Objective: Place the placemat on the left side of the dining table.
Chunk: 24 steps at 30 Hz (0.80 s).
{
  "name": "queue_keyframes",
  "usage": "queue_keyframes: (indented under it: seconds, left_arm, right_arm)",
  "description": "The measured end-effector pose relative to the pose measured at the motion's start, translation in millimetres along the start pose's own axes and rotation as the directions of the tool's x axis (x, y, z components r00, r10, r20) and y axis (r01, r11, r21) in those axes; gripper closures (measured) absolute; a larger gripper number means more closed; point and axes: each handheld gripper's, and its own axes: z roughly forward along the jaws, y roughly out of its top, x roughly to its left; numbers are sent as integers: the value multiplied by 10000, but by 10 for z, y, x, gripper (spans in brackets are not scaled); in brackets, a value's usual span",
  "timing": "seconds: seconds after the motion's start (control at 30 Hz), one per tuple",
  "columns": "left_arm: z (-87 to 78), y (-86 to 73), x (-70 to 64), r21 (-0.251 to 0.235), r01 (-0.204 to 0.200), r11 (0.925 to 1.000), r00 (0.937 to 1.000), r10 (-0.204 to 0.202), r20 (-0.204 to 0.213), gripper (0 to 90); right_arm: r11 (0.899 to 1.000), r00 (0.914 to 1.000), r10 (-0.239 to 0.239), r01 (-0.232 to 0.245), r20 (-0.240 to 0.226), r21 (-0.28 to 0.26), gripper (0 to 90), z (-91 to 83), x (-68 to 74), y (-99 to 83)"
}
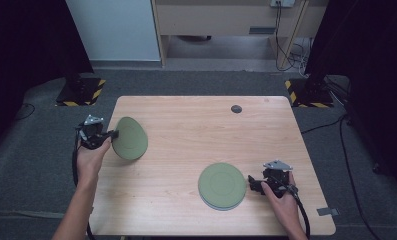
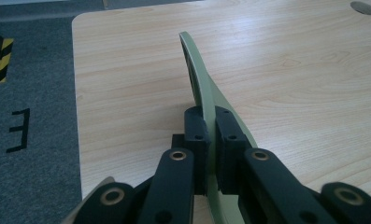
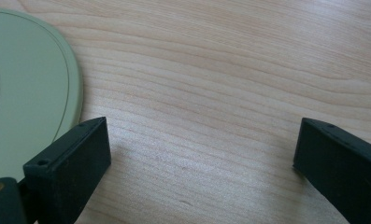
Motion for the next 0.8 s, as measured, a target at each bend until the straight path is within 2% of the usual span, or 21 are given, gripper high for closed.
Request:
queue_keyframes:
  seconds: [0.8]
  left_arm:
    - [62, -200, 214, 278, 508, 9983, 9986, -504, -126, 851]
  right_arm:
    - [9999, 9999, 88, -88, -63, 59, 43, 4, -7, 3]
